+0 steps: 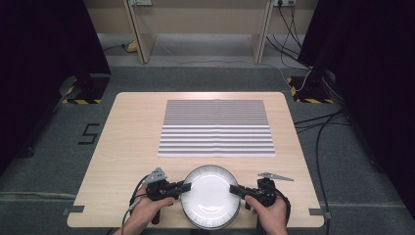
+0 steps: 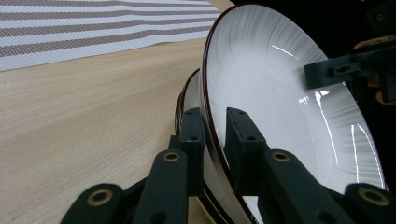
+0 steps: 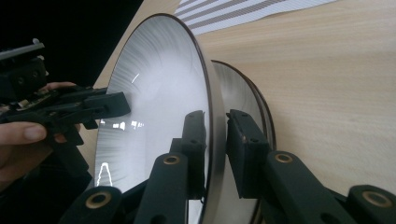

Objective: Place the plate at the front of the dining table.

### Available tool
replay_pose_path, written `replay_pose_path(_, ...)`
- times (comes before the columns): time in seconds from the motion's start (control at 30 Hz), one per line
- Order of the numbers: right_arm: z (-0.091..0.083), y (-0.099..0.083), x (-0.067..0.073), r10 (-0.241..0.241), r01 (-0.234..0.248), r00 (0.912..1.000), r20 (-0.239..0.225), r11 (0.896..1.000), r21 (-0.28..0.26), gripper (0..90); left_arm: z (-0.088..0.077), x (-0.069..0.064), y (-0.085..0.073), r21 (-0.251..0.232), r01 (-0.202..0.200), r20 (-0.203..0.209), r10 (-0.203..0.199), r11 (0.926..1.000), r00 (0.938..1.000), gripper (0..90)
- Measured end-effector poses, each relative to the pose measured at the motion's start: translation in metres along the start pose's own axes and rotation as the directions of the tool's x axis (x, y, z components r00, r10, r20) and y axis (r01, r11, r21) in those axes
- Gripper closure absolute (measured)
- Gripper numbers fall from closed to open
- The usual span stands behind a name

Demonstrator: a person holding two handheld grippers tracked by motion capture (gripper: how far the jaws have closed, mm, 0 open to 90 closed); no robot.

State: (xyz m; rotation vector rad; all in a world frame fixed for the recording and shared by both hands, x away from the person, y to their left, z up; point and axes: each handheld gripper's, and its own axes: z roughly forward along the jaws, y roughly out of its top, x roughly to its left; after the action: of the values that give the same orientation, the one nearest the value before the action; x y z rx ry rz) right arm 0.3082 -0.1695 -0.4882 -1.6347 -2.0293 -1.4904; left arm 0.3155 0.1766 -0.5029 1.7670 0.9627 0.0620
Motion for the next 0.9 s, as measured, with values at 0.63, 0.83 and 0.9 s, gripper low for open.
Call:
replay_pose_path(0.63,0.001,0.002,0.008,-0.067,0.070,0.9960,0.059,0.996,-0.051,84.5,0.003,0.003,0.008,0.016,0.084,0.073,-0.085,0.9963,0.9937,76.9)
replay_pose_path(0.83,-0.001,0.004,0.015,-0.106,0.113,0.9909,0.083,0.990,-0.079,84.2,0.001,0.005,0.015,0.002,0.116,0.079,-0.116,0.9932,0.9901,80.6)
replay_pose_path(0.9,-0.002,0.005,0.017,-0.126,0.135,0.9874,0.096,0.986,-0.095,84.1,0.001,0.003,0.017,-0.010,0.108,0.072,-0.107,0.9941,0.9916,80.9)
